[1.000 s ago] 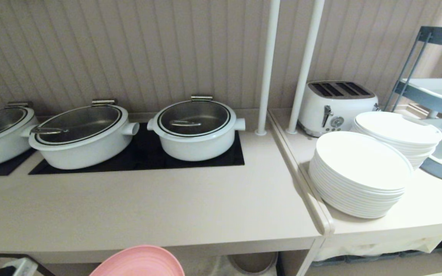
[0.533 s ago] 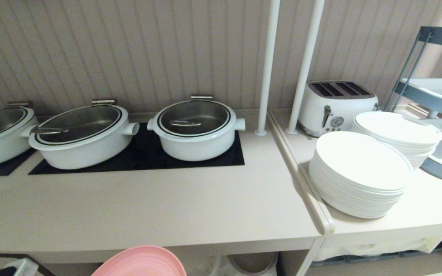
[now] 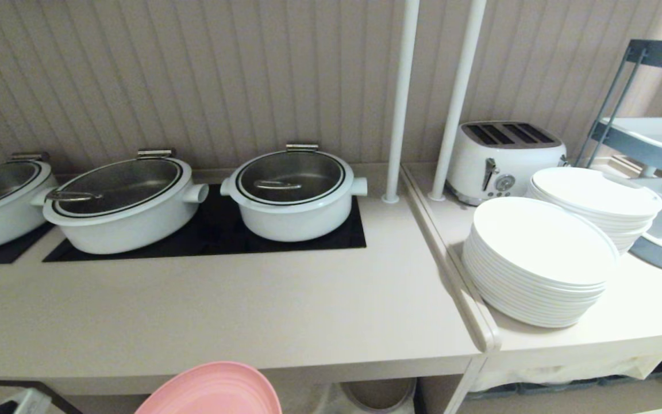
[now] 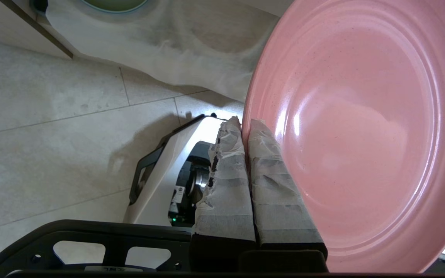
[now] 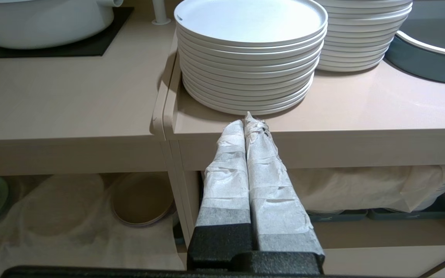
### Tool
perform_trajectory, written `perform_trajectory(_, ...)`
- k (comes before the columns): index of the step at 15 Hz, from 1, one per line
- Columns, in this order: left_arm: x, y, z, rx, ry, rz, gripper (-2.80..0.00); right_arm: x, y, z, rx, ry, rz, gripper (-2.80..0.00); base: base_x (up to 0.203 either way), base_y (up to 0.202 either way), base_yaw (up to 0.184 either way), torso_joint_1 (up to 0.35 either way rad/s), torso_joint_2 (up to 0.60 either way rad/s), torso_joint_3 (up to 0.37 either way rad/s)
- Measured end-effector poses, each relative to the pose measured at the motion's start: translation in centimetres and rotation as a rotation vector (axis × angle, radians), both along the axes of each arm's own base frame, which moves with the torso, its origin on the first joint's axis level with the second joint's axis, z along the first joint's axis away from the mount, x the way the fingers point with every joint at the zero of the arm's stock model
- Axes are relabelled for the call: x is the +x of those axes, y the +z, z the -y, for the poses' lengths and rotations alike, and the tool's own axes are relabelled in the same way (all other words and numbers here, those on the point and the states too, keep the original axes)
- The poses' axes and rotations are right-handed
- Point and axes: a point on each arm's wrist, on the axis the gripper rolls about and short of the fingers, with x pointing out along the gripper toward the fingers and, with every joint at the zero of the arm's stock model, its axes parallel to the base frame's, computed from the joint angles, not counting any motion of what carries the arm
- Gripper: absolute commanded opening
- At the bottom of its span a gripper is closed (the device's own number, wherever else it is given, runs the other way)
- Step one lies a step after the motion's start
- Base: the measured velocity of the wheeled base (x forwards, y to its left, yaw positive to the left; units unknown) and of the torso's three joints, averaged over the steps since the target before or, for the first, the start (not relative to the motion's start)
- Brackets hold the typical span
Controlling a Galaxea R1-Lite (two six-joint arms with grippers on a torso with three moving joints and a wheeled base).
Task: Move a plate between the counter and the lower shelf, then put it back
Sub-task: Put the plate
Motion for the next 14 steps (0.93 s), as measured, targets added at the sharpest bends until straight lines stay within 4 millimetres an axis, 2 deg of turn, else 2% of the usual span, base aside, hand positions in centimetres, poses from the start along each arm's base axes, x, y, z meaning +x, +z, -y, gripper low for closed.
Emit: perform_trajectory(14,0.02,-0.02,0.0,-0.012,0.014,-0.004,-2.8,0.0,0.0,0.0,0.0,0.0,0.0,-2.8,0.0,0.0,0.0,0.0,0.0,0.0)
